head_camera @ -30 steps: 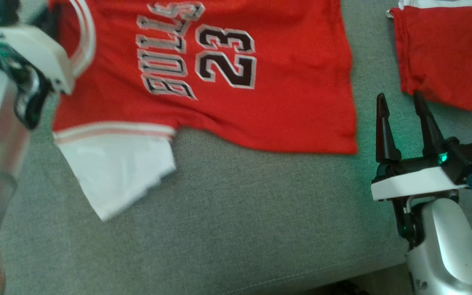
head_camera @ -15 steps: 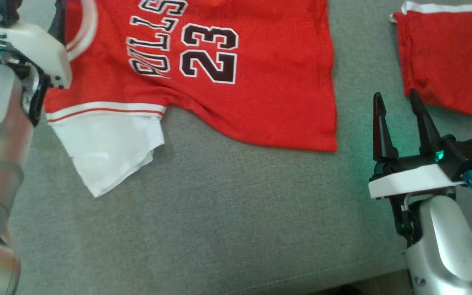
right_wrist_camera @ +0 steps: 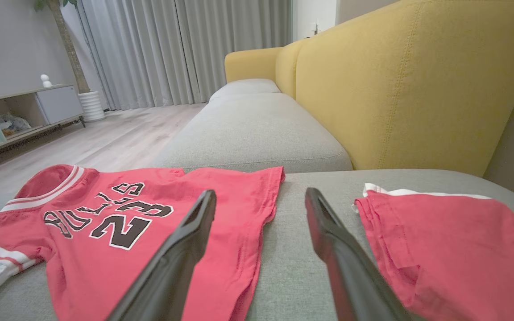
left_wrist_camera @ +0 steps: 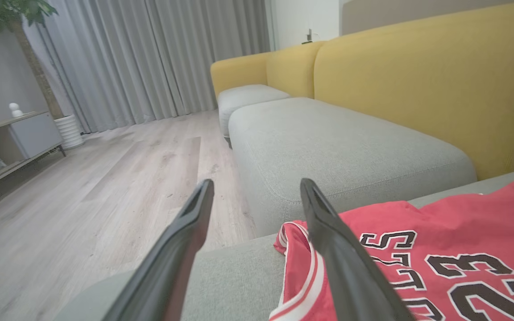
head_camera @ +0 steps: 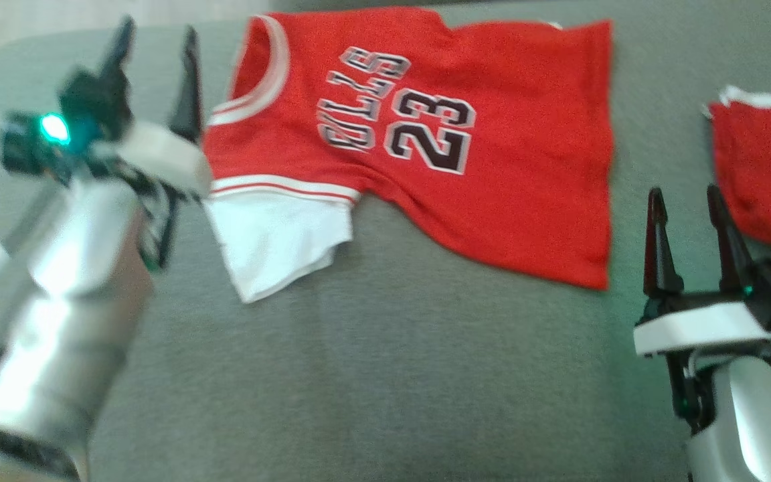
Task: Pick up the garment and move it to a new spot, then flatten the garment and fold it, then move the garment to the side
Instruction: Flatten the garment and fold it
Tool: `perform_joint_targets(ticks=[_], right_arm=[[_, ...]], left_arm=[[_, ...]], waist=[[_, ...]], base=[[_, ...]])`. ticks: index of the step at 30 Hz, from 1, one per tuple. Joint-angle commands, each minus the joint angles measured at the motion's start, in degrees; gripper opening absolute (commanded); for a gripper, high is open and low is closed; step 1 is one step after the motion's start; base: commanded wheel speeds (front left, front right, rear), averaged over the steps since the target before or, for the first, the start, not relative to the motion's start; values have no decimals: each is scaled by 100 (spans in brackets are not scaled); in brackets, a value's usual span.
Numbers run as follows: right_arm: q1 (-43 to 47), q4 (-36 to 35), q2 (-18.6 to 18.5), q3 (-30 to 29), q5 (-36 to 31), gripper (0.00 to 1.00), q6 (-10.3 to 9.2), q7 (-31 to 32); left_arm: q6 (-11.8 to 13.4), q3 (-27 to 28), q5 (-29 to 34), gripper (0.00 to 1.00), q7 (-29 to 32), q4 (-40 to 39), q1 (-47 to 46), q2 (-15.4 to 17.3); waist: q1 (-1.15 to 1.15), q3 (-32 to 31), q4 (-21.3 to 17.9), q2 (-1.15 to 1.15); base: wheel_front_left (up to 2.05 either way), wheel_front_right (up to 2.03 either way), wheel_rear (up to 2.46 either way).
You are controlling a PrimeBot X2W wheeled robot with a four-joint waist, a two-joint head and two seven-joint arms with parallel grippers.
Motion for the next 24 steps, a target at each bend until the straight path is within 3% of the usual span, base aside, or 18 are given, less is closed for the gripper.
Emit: perform_joint_targets(ticks=[1, 6, 12, 20, 24], right_arm=[[-13, -195, -27, 107, -34, 100, 39, -35], [221, -162, -27, -1, 4, 100, 39, -53], [415, -60, -27, -18, 123, 100, 39, -101], [371, -77, -27, 23, 146, 100, 39, -130], [329, -116, -27, 116, 132, 100, 39, -137]], left_arm=[[139, 273, 66, 100, -51, -394, 93, 215], [705, 651, 255, 100, -53, -1839, 1631, 125], [881, 607, 539, 100, -54, -2848, 3106, -35], [763, 658, 633, 100, -28, -2991, 3401, -49], [573, 499, 486, 100, 542, -2640, 3286, -95]], waist=[[1, -333, 386, 0], [1, -548, 700, 0], [1, -645, 858, 0], [1, -550, 794, 0], [1, -408, 636, 0]], base=[[0, 0, 0], [0, 0, 0], [0, 0, 0], [0, 0, 0], [0, 0, 0]])
